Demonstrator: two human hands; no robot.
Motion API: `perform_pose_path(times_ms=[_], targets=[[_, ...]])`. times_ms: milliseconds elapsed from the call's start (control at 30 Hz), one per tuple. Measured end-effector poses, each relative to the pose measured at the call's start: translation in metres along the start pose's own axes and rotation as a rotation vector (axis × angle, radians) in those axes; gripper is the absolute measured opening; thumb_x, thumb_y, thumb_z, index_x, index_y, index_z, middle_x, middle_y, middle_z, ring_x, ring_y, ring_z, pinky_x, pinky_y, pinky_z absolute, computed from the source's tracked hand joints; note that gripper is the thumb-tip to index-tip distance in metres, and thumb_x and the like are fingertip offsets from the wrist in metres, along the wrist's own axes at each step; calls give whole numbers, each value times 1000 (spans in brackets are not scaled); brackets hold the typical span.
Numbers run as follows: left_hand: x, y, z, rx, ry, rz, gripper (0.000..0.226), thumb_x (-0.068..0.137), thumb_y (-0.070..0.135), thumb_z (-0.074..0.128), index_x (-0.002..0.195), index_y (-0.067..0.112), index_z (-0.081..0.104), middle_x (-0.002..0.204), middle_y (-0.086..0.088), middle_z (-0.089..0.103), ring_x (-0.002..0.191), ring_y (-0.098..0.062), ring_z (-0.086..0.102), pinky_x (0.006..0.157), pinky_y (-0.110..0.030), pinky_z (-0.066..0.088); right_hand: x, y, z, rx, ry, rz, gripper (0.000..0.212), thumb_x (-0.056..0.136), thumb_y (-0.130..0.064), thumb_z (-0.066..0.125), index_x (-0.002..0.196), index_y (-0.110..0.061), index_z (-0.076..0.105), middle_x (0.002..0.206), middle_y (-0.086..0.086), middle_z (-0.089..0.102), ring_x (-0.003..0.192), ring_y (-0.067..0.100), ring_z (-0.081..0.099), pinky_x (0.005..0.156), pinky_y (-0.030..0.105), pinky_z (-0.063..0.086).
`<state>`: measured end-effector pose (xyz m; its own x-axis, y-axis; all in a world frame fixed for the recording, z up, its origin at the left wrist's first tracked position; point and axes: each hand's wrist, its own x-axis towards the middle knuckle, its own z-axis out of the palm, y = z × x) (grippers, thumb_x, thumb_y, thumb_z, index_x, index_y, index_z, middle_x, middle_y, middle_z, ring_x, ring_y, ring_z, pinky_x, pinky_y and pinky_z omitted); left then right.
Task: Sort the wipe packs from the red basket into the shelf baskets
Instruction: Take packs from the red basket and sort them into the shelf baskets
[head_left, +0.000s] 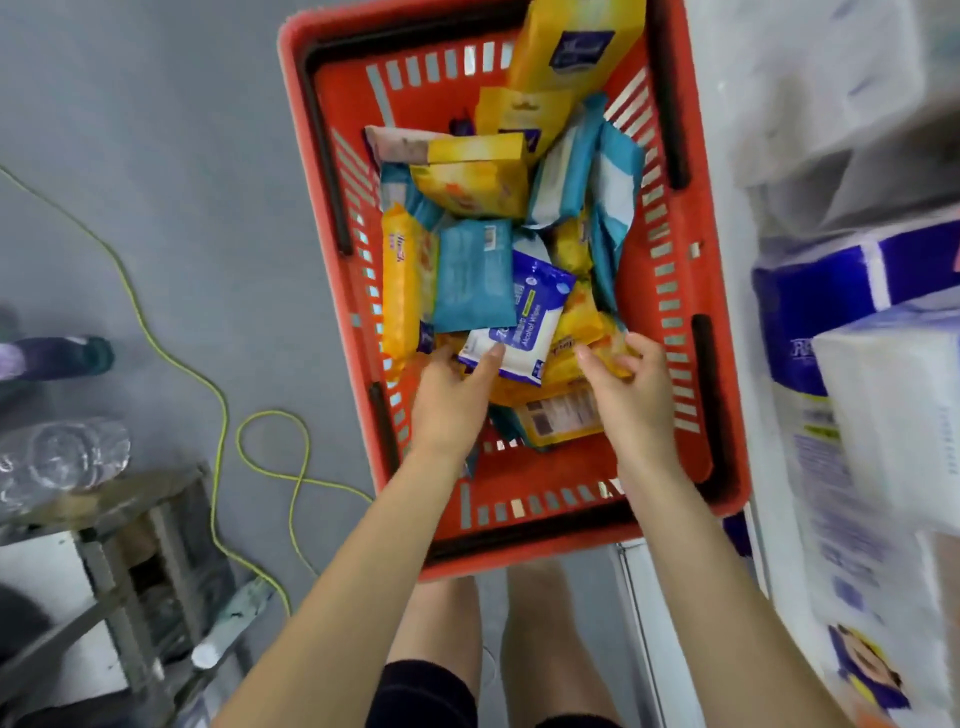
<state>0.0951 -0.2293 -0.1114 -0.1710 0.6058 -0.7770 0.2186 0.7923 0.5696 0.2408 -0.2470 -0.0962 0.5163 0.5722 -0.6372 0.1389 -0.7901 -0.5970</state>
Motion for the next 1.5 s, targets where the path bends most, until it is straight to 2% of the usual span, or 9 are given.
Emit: perform_pose_path(times_ms=[67, 200, 367, 633, 933, 1200, 1267, 1367, 1500], targets=[[13, 3, 10, -196, 37, -133, 41, 86, 28, 68, 119, 5, 59, 111, -9, 69, 97, -22, 66, 89, -36, 53, 3, 6, 5, -6, 126, -11, 43, 82, -32, 72, 117, -22, 49, 116, 1, 53, 103, 16, 57, 77, 21, 46], [22, 10, 21, -303, 93, -180, 26, 81, 13, 74, 100, 5, 60, 96, -8, 69, 74, -13, 66, 67, -25, 55, -3, 19, 15, -49, 234, 10, 54, 77, -21, 77, 121, -11, 48, 115, 3, 46, 102, 15, 52, 71, 13, 41], [29, 13, 19, -302, -28, -244, 22, 81, 16, 74, 100, 7, 67, 92, -5, 72, 66, -8, 68, 55, -19, 54, 13, 36, 24, 388, 71, 280, 25, 79, -15, 76, 101, -20, 65, 92, 0, 72, 89, 16, 68, 82, 34, 55], [8, 17, 7, -411, -80, -231, 13, 88, 12, 64, 101, 10, 62, 91, -4, 73, 71, -10, 71, 62, -23, 59, 15, 44, 24, 304, 72, 130, 12, 87, -11, 67, 79, -20, 64, 79, -3, 69, 78, 15, 68, 76, 36, 56], [-54, 29, -20, -349, -127, -132, 29, 78, 18, 69, 103, 4, 63, 94, -9, 75, 82, -19, 72, 70, -29, 60, -2, 34, -5, 221, 89, -62, 9, 88, -8, 65, 81, -14, 63, 71, -4, 67, 61, -2, 64, 60, 13, 49], [-98, 67, -68, -293, -189, 114, 44, 58, 6, 84, 95, 14, 61, 90, -7, 74, 72, -16, 71, 59, -26, 58, -67, -2, -89, 257, -107, -196, 20, 81, -18, 68, 101, -19, 67, 106, 6, 68, 94, 7, 66, 75, 15, 51], [-108, 88, -73, -225, -301, 181, 46, 62, 1, 78, 102, 16, 62, 91, -4, 75, 73, -14, 71, 59, -25, 57, -86, -23, -117, 372, -199, -234, 23, 77, -20, 70, 99, -20, 68, 101, 2, 72, 90, 4, 67, 73, 13, 50], [-127, 124, -78, -108, -438, 270, 35, 66, 6, 70, 100, 14, 64, 90, -1, 75, 75, -12, 71, 63, -21, 55, -113, -52, -166, 511, -362, -291, 43, 59, -51, 82, 94, -28, 74, 96, -7, 74, 88, 7, 69, 75, 20, 54], [-161, 163, -75, -22, -577, 315, 26, 75, 20, 59, 101, 16, 63, 93, 2, 75, 77, -10, 70, 67, -21, 56, -155, -77, -227, 620, -532, -331, 46, 51, -50, 88, 92, -32, 75, 93, -6, 74, 84, 9, 70, 72, 24, 56]])
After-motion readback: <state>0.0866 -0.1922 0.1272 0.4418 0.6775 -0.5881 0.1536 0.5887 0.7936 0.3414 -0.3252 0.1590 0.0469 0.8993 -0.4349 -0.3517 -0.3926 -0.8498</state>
